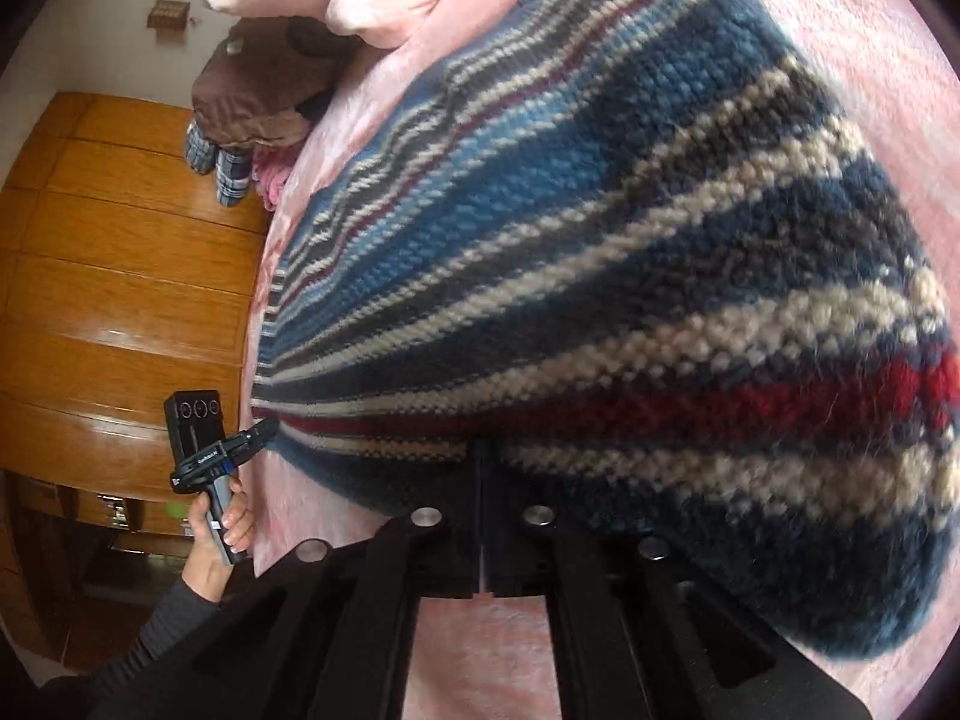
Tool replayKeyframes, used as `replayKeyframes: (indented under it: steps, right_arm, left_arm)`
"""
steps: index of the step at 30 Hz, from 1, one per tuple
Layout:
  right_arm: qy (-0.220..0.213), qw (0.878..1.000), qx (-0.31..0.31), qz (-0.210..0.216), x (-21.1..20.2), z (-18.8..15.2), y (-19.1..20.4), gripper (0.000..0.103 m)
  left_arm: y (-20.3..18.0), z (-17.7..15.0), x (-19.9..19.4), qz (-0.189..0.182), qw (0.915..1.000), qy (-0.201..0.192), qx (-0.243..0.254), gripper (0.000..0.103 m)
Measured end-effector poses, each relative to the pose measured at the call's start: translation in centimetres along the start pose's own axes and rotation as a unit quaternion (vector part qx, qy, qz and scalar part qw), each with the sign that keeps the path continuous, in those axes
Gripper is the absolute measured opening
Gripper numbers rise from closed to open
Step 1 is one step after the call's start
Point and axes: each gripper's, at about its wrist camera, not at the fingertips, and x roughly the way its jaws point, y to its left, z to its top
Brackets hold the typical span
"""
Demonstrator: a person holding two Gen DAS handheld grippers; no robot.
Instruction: Fold small clothes
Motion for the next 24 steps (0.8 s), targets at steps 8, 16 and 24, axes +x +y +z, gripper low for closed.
replayKeyframes:
  steps: [8,16,24]
  right_arm:
    - [-0.029,0.998,0.058,-0.012,-3.2,-0.5,-4.2,0.0]
    - [-0.056,0.98,-0.093,-0.164,-5.4,-3.6,5.7,0.051]
    - [-0.039,0.911,-0.276,-0.304,4.0,-12.2,15.2,0.078]
  left_arm:
    - [-4.9,-2.1,4.8,-0.031,0.9976,0.044,0.044,0.008]
    - [-3.6,-1.4,-1.2,-0.035,0.9985,0.041,0.003,0.072]
    - [1.7,4.8,-9.9,0.052,0.9965,0.004,-0.065,0.09]
